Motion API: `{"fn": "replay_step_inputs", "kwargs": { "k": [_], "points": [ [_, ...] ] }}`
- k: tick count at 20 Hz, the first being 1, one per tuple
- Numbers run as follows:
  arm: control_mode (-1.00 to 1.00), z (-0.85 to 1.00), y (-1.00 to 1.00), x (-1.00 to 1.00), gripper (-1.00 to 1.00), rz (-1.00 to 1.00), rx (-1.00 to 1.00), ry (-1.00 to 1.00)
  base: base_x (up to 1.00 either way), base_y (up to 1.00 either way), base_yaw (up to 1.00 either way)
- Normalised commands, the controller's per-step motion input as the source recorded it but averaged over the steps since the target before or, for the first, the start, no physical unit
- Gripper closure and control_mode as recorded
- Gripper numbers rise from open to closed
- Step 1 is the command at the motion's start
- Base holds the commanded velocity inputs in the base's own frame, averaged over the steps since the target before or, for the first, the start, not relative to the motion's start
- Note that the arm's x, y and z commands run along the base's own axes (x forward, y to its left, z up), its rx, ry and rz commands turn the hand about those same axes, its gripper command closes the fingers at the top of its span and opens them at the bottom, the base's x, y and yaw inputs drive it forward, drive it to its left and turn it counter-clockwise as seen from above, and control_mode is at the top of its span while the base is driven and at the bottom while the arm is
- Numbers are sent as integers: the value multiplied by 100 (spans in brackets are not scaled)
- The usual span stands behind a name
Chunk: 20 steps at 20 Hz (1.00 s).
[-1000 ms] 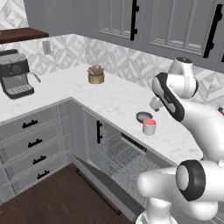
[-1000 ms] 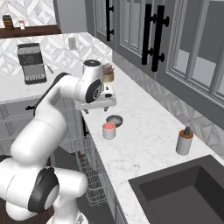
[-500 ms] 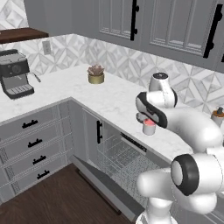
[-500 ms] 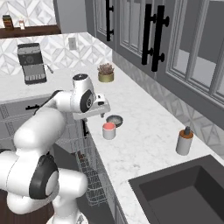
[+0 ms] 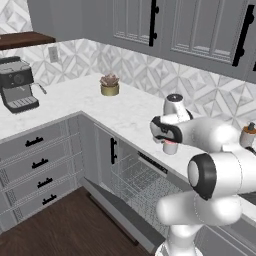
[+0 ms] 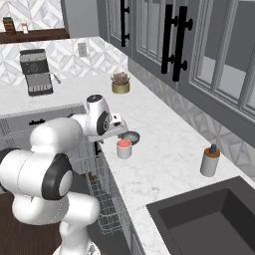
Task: Pick up the cup and bowl from the counter, place them in the dishwasher, and close the dishwasher door.
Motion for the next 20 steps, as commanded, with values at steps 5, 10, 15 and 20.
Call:
{"fn": "replay_step_inputs", "kwargs": {
  "k": [5,10,15,20],
  "points": [
    [-100,-33,0,39,-100,0,-1,1,0,0,0],
    [-100,-29,0,23,-100,0,0,0,0,0,0],
    [-100,-27,0,17,-100,0,0,0,0,0,0],
    [-100,-22,-9,13,-100,0,0,0,0,0,0]
  ]
}}
